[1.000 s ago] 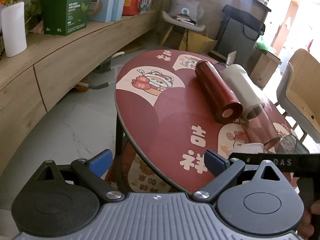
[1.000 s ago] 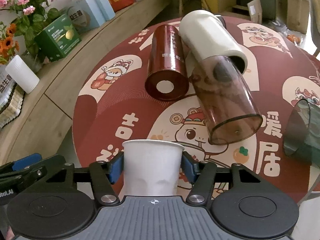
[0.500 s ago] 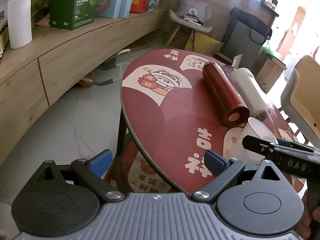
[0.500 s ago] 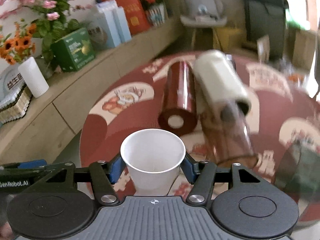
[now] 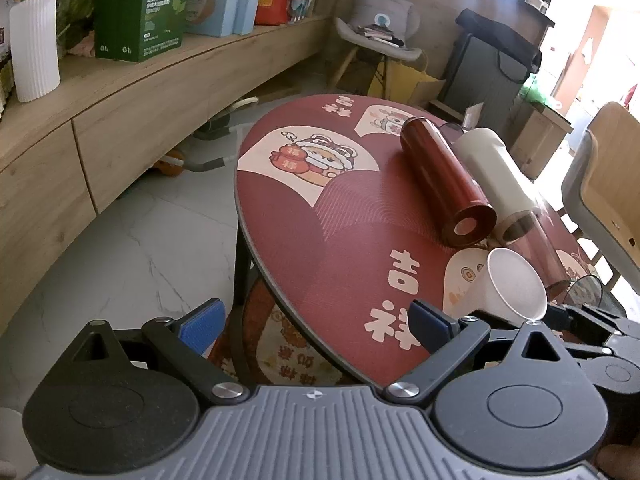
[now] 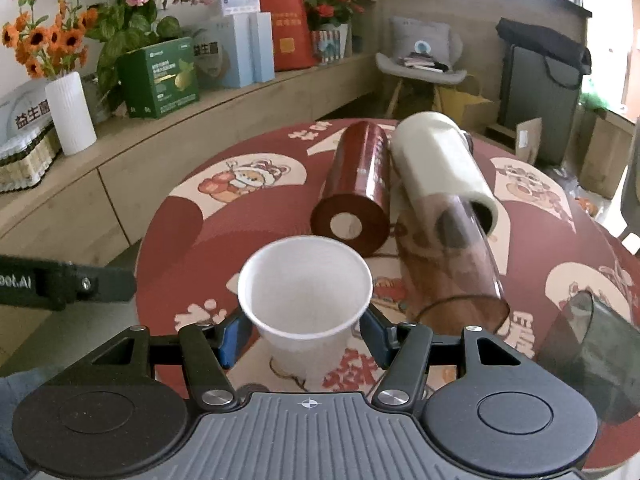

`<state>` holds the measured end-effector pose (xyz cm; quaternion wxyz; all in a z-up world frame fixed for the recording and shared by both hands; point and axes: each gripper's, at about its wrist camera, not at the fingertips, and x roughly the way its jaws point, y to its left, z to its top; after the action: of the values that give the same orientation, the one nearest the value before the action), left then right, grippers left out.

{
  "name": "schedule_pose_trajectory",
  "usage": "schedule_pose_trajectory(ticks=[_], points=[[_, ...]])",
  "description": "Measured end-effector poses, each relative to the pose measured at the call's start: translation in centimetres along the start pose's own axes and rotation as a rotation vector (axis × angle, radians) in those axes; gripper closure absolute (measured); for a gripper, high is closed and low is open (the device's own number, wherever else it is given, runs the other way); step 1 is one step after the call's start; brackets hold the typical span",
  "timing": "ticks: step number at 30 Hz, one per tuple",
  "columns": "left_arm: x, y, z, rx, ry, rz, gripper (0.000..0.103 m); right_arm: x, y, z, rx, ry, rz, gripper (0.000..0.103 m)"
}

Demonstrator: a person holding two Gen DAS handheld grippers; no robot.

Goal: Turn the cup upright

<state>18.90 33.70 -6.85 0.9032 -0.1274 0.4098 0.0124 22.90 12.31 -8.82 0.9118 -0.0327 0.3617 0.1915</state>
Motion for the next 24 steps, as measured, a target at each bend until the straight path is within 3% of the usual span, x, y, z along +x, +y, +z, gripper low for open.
schedule_pose_trajectory(ticks=[7,13,24], points=[[-1.8,-1.8,0.0,0.051,-0.032,0.031,0.004,-2.3,-0.6,-0.6,0.044,0.004,-0.030,0.021],[-4.3,-4.4,-0.9,0.138,-0.047,0.036,0.004,-6.4,-2.1,-1.7,0.104,-0.003,-0.111,0.001],[-8.8,-7.0,-3.6,0.232,-0.061,0.050,0.004,-13.2,-4.5,-4.4,0.182,-0.028,-0.176,0.000]])
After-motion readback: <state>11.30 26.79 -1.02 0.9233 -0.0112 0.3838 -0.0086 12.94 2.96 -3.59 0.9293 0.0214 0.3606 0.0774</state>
